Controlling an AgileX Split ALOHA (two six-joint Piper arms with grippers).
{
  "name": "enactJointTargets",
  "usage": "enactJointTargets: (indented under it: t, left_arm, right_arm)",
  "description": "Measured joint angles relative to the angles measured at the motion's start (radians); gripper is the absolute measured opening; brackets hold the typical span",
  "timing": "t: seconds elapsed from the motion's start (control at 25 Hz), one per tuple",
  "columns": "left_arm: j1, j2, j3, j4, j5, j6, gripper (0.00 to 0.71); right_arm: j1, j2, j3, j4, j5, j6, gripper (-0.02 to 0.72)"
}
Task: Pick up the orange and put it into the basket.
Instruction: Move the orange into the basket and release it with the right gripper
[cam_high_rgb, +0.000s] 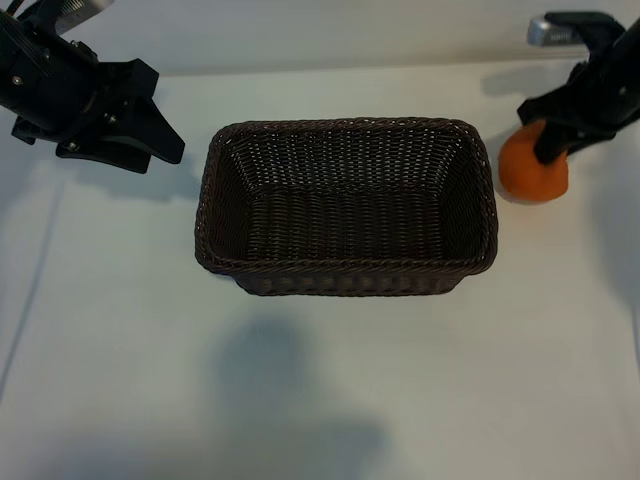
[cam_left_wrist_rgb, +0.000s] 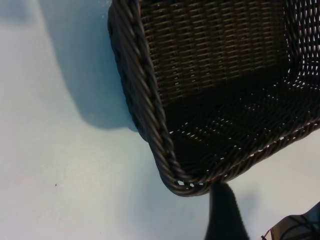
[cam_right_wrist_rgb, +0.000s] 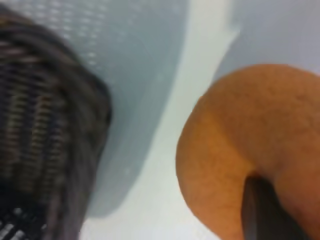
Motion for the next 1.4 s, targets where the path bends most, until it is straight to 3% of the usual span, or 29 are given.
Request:
enactJointTargets:
  t: [0.2, 0.32, 0.76, 1.4]
  left_arm:
    - [0.001, 0.000, 0.000, 0.000, 0.000, 0.000, 0.480]
    - [0.001, 0.000, 0.000, 0.000, 0.000, 0.000, 0.480]
    - [0.001, 0.000, 0.000, 0.000, 0.000, 0.000, 0.480]
    - [0.001, 0.000, 0.000, 0.000, 0.000, 0.000, 0.480]
  right_arm:
    - [0.000, -0.065, -0.117, -0.043, 0.139, 0.033, 0.091]
    - [0.000, -0.116, -0.166, -0.049, 0.169, 0.045, 0.091]
    - [0.019, -0.201, -0.193, -0.018, 0.179, 0.076, 0.091]
    - [0.299, -0.201, -0.193, -0.022, 0.179, 0.075, 0.087]
